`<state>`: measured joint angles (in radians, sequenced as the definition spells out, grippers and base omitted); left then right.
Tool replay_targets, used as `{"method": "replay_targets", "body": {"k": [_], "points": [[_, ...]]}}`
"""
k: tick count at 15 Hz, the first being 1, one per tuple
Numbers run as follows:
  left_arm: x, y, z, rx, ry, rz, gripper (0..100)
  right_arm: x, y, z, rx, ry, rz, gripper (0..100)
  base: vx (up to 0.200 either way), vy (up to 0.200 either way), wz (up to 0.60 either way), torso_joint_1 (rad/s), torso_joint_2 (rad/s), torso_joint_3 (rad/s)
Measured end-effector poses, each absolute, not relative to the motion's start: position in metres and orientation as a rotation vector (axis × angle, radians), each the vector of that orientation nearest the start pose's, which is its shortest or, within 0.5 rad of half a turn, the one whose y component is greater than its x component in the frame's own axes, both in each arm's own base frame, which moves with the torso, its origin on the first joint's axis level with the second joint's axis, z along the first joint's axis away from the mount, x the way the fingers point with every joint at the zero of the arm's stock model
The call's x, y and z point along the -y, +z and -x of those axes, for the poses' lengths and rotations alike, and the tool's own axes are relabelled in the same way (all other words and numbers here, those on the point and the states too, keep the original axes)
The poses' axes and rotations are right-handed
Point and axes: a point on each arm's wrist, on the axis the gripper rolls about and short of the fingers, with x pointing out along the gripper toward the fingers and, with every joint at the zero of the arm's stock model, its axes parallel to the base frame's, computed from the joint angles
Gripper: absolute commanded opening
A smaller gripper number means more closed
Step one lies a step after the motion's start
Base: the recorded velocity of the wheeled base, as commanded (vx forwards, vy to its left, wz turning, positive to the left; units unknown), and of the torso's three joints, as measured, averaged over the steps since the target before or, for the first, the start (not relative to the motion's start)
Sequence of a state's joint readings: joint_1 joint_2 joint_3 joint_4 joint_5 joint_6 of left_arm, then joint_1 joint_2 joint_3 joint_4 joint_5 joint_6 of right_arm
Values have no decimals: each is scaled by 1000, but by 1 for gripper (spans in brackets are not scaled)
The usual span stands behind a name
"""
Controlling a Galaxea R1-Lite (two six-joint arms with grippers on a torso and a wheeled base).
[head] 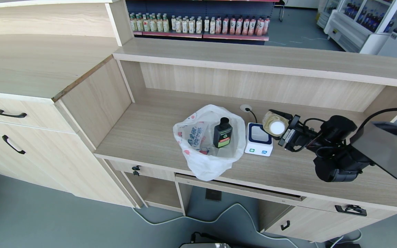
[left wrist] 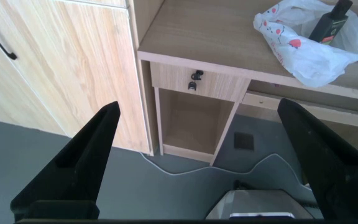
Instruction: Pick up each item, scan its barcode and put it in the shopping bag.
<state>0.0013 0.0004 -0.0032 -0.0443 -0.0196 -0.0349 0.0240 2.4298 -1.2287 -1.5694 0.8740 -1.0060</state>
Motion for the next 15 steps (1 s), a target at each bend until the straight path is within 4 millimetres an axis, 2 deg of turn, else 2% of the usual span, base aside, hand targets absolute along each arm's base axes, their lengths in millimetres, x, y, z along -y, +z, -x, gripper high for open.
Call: {"method": "replay_targets", "body": {"k": [15], "points": [[0,81,23,47,-20,34,100,-43,71,-465,785,672,1061,0,0,0,0,0,0,0]]}}
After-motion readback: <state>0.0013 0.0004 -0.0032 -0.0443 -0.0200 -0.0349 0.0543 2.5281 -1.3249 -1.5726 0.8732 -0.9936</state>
